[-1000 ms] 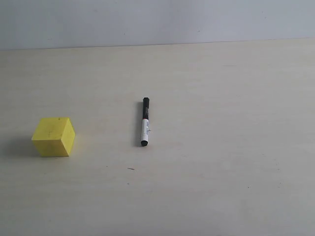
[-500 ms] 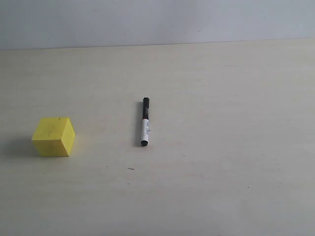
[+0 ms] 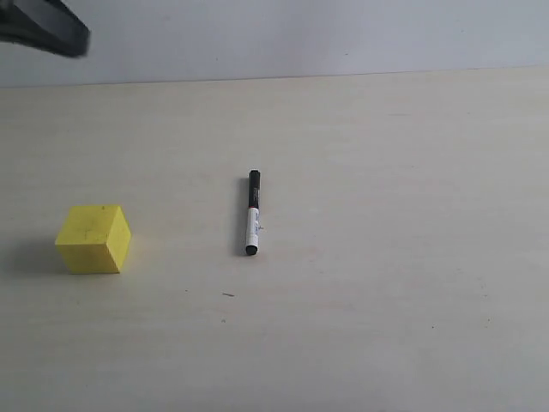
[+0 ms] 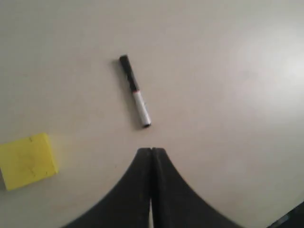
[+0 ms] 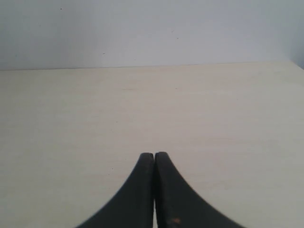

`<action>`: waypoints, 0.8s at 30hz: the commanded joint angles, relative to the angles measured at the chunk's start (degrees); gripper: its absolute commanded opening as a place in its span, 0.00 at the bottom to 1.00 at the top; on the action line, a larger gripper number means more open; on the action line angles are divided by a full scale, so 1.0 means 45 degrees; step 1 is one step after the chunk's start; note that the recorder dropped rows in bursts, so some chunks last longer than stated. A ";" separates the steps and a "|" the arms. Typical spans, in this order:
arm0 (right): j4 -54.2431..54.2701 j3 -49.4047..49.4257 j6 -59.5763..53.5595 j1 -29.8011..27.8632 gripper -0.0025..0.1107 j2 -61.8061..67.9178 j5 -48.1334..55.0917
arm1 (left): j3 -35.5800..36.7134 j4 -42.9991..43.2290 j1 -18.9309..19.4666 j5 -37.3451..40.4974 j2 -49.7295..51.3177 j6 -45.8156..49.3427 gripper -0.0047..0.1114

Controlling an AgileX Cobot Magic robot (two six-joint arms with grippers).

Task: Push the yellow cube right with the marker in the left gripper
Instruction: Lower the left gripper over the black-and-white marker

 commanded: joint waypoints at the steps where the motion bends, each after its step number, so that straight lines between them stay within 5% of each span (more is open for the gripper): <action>1: 0.0000 0.0058 -0.0107 -0.0079 0.02 -0.0062 -0.0168 | -0.1158 0.4186 -0.2651 0.0907 0.2361 -0.3706 0.04; 6: 0.0000 0.0058 -0.0107 -0.0079 0.02 -0.0062 -0.0168 | -0.2479 0.6849 -0.4767 0.1425 0.5303 -0.5973 0.04; 16: 0.0000 0.0058 -0.0107 -0.0079 0.02 -0.0062 -0.0168 | -0.5259 0.5679 -0.4997 0.2013 0.9575 -0.6659 0.05; 24: 0.0000 0.0058 -0.0107 -0.0079 0.02 -0.0062 -0.0168 | -0.5469 0.5472 -0.4997 0.1288 1.0425 -0.6989 0.39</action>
